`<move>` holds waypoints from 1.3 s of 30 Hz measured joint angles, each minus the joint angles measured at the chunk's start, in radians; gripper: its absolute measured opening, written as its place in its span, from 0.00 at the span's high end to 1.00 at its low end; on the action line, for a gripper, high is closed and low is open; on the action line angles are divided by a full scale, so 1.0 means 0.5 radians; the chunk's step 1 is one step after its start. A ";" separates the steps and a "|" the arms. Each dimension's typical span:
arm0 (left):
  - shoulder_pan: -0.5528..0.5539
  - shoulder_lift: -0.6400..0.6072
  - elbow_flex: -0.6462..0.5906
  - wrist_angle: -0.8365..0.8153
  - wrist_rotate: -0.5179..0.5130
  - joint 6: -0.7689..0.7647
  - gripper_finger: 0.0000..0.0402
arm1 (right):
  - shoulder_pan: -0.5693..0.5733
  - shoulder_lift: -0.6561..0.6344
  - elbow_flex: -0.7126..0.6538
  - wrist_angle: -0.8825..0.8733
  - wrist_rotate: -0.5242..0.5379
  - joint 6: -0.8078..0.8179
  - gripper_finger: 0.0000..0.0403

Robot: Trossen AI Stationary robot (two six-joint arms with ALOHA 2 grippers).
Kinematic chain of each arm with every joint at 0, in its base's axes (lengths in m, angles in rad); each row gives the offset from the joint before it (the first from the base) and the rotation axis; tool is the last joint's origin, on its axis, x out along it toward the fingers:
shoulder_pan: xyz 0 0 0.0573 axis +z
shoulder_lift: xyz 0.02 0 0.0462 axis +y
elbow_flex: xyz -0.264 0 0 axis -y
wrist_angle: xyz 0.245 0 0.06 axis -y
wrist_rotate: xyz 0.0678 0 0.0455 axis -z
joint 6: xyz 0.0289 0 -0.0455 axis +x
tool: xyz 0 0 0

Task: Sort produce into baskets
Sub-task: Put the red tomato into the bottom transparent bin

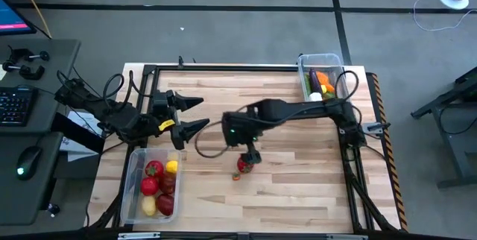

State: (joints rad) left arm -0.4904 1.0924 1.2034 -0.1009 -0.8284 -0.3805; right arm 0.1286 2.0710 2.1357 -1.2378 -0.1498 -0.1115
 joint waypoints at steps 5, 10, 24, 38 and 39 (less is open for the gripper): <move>0.000 0.000 0.000 0.000 -0.001 0.000 0.02 | 0.134 -0.497 -0.930 0.577 0.108 0.309 0.04; 0.032 0.000 0.000 0.001 -0.007 -0.001 0.02 | 0.262 -1.029 -1.699 1.267 0.234 0.804 0.04; 0.102 0.122 0.000 -0.010 -0.092 -0.085 0.02 | 0.355 -1.416 -2.052 1.682 0.283 1.364 0.04; 0.142 0.627 0.000 0.078 0.025 -0.387 0.02 | 0.128 -0.682 -2.036 2.022 0.238 0.745 0.04; 0.136 0.632 0.000 0.114 0.029 -0.389 0.02 | 0.119 -0.641 -2.026 2.019 0.236 0.720 0.04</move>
State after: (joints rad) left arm -0.4224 1.4085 1.2034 -0.0440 -0.8140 -0.5748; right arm 0.1881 1.7506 1.1229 -0.2281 -0.0318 0.2488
